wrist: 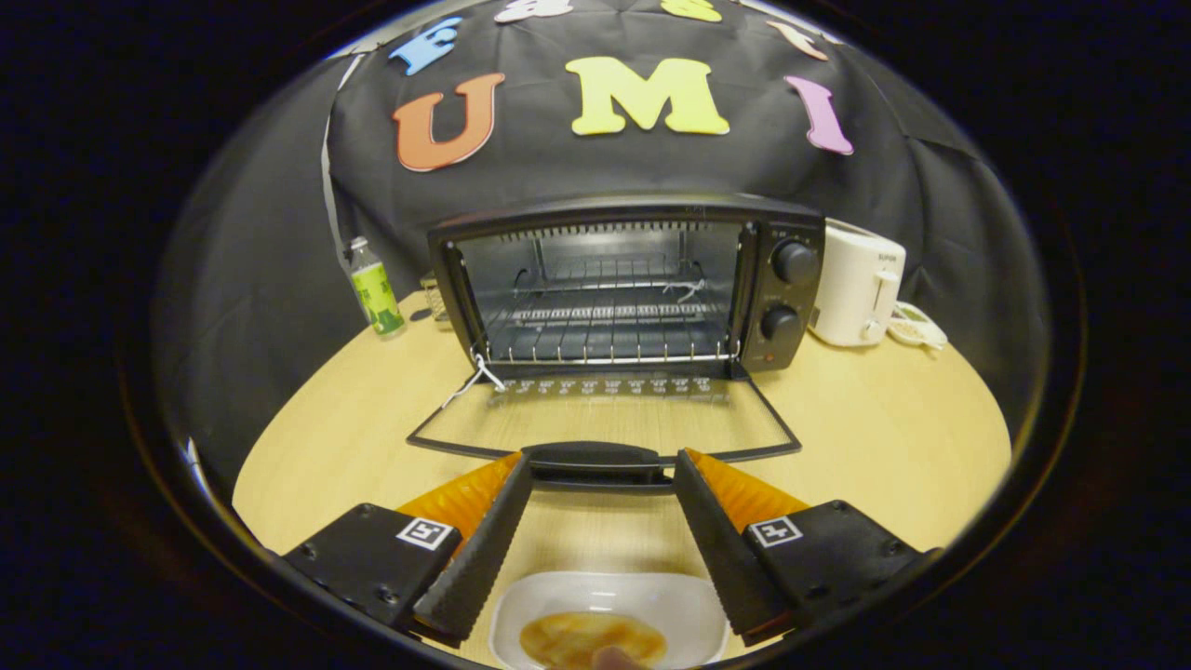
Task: Open the toaster oven, put the food inside, and close the toaster oven door.
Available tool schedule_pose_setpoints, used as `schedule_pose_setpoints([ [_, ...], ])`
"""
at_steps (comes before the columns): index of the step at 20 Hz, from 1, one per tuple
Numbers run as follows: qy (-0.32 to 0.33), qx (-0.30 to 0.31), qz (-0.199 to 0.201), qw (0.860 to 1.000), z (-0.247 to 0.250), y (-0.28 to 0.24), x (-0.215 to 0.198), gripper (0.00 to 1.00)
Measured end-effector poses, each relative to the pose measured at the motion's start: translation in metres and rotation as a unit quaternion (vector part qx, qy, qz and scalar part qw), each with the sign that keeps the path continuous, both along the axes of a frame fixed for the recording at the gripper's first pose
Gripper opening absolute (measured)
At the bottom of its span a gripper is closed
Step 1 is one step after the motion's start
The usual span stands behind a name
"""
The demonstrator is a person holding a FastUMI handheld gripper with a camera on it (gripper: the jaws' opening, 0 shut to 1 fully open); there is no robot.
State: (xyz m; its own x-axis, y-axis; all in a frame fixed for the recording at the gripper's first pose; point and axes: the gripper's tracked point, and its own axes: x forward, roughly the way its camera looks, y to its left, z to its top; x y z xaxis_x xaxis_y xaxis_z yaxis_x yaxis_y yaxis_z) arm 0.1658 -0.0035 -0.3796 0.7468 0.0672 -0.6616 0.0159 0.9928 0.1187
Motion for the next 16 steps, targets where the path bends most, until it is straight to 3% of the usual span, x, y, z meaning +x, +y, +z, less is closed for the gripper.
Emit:
schedule_pose_setpoints([
  [4, -0.007, 0.011, 0.001, 1.000, 0.011, -0.001, -0.010, 1.00],
  [7, -0.067, 0.008, 0.020, 0.998, 0.046, 0.003, -0.022, 1.00],
  [12, -0.158, 0.015, 0.033, 0.987, 0.105, 0.000, -0.066, 1.00],
  [16, -0.175, 0.011, 0.041, 0.984, 0.105, -0.007, -0.103, 1.00],
])
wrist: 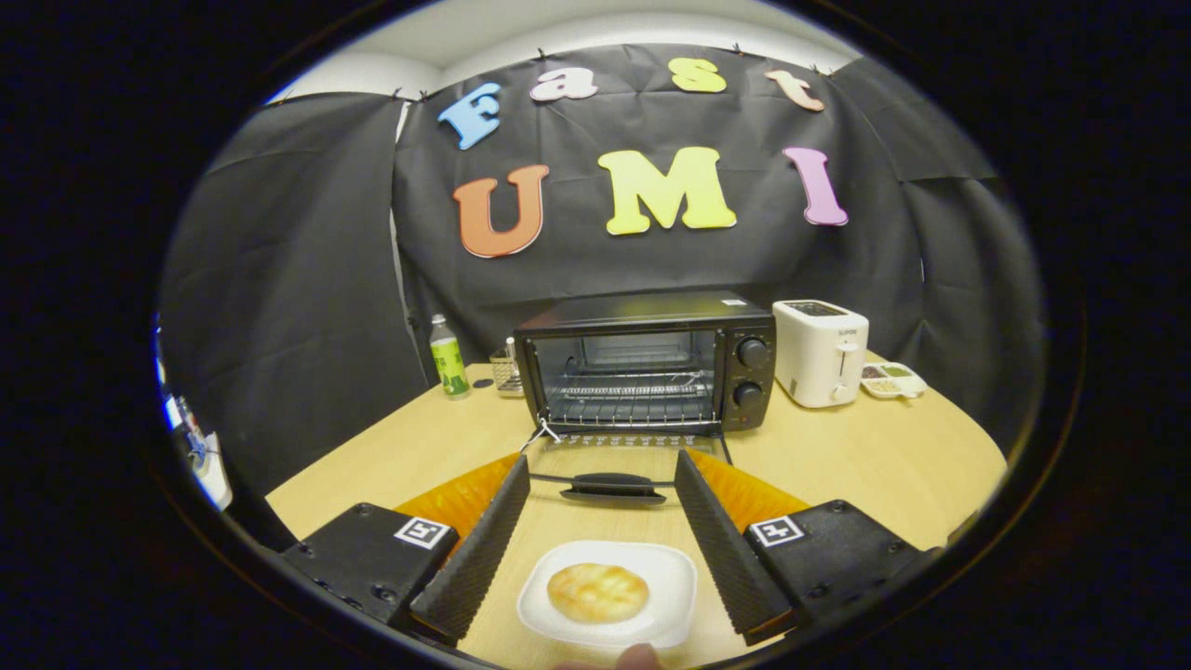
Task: Open the toaster oven, put the food inside, and close the toaster oven door.
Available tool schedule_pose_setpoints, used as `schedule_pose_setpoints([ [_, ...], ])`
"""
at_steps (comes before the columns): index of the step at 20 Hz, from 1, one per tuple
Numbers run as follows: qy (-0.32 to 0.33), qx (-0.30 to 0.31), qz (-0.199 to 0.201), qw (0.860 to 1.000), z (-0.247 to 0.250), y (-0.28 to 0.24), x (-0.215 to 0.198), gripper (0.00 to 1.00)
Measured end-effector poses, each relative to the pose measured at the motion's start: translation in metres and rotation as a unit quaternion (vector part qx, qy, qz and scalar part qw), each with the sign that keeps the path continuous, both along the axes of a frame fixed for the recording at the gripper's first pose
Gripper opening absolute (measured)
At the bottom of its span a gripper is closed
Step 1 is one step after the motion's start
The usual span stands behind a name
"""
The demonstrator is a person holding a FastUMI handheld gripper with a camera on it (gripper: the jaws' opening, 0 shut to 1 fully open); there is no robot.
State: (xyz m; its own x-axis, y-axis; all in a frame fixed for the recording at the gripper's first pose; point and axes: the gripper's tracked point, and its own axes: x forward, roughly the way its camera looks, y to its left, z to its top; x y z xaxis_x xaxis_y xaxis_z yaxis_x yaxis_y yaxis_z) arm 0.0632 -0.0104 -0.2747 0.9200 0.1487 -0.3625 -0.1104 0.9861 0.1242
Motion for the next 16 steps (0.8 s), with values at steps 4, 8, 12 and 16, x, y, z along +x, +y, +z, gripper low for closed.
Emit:
schedule_pose_setpoints([
  [4, 0.024, -0.020, 0.009, 0.999, -0.037, -0.005, -0.028, 1.00],
  [8, 0.058, -0.049, 0.017, 0.997, -0.082, -0.004, -0.042, 1.00],
  [12, 0.088, -0.043, 0.037, 0.994, -0.106, 0.005, -0.050, 1.00],
  [16, 0.110, -0.050, 0.045, 0.992, -0.123, 0.009, -0.054, 1.00],
])
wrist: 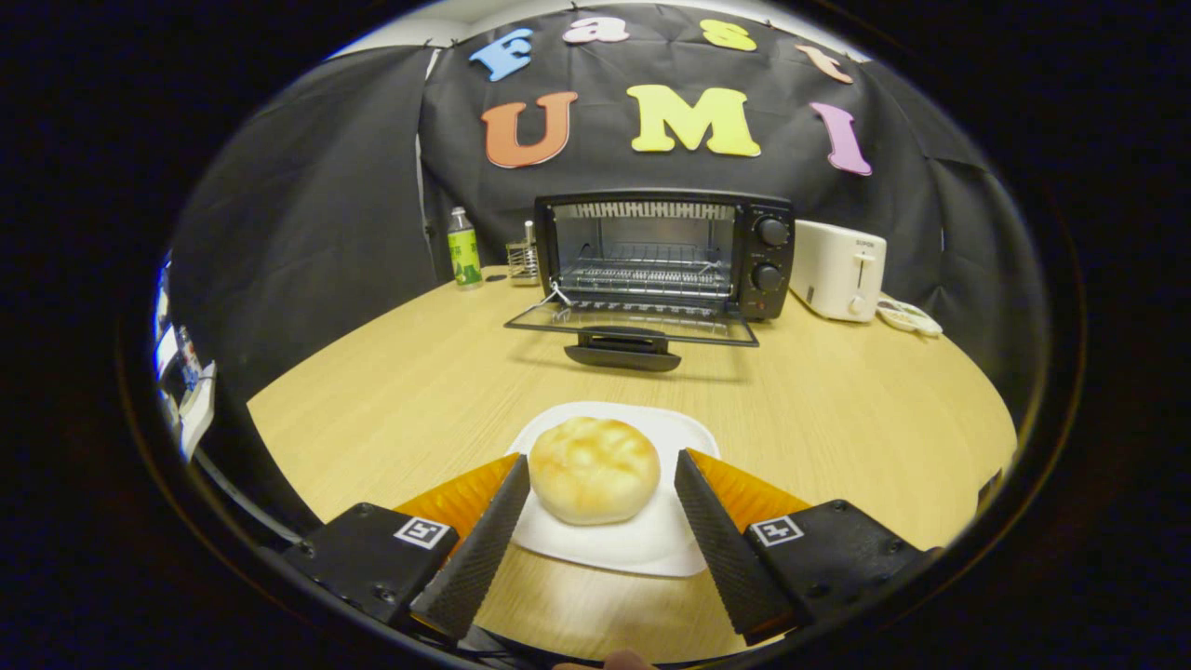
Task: Open the toaster oven, put the food inside, and close the toaster oven door.
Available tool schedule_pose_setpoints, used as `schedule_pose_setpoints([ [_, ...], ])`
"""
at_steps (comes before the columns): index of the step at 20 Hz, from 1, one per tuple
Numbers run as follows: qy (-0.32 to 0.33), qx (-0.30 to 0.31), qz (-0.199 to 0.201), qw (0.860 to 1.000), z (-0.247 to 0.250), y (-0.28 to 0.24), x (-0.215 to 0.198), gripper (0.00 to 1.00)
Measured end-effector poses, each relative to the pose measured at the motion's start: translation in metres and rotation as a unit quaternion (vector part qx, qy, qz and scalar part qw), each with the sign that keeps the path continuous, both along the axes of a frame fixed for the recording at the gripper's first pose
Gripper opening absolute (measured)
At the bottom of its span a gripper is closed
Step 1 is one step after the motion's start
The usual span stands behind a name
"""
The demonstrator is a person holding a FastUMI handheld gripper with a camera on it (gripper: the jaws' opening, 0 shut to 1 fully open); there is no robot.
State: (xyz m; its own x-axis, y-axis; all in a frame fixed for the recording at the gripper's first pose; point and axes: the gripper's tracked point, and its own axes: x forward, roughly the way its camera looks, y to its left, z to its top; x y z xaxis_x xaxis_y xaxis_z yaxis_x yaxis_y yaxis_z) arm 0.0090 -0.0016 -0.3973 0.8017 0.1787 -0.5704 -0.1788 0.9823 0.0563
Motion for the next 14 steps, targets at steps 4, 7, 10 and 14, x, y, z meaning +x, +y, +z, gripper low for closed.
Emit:
schedule_pose_setpoints([
  [4, 0.020, 0.003, 0.005, 1.000, -0.011, 0.003, -0.001, 0.94],
  [7, 0.020, 0.008, 0.006, 1.000, -0.009, 0.003, -0.001, 0.80],
  [10, 0.020, 0.028, 0.009, 0.999, -0.004, 0.008, -0.004, 0.63],
  [14, 0.006, 0.066, 0.002, 0.998, 0.017, 0.007, 0.001, 0.50],
])
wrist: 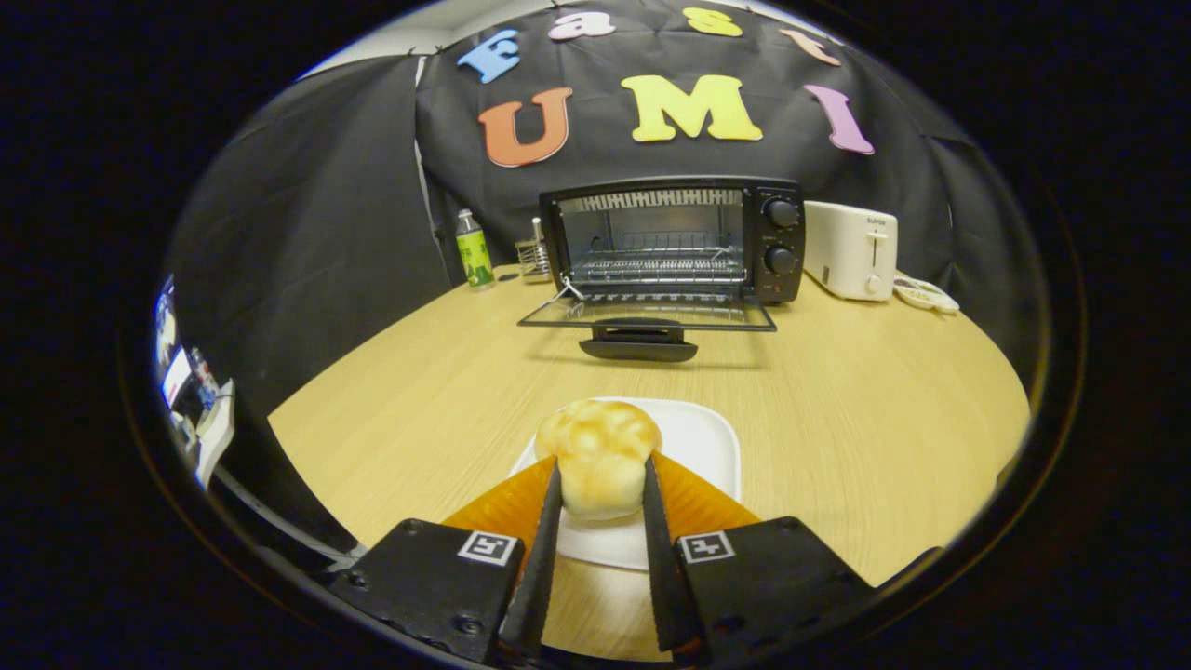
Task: Open the toaster oven, put the food inside, and close the toaster oven door.
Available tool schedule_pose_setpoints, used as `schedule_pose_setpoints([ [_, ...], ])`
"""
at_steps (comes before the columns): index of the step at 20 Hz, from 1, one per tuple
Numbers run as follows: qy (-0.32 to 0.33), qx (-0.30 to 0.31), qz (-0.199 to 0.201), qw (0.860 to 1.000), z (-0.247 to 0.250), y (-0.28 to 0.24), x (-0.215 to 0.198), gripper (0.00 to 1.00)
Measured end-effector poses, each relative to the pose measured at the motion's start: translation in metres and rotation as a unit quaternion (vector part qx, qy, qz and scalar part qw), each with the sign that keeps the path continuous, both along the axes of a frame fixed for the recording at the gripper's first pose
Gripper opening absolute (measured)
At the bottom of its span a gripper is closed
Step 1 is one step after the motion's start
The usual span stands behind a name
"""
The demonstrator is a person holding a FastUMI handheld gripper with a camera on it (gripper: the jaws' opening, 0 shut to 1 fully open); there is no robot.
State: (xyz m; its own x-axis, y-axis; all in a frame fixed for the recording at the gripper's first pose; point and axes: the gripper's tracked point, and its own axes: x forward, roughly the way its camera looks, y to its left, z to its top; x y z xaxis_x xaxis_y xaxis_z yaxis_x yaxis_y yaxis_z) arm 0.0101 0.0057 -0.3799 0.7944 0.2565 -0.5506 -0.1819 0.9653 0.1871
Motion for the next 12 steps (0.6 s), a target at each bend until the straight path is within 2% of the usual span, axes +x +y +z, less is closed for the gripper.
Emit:
schedule_pose_setpoints([
  [4, -0.019, 0.041, -0.014, 0.999, 0.039, -0.006, 0.023, 0.47],
  [8, -0.041, 0.083, -0.029, 0.995, 0.087, -0.011, 0.067, 0.47],
  [12, -0.024, 0.136, -0.045, 0.989, 0.103, -0.017, 0.113, 0.47],
])
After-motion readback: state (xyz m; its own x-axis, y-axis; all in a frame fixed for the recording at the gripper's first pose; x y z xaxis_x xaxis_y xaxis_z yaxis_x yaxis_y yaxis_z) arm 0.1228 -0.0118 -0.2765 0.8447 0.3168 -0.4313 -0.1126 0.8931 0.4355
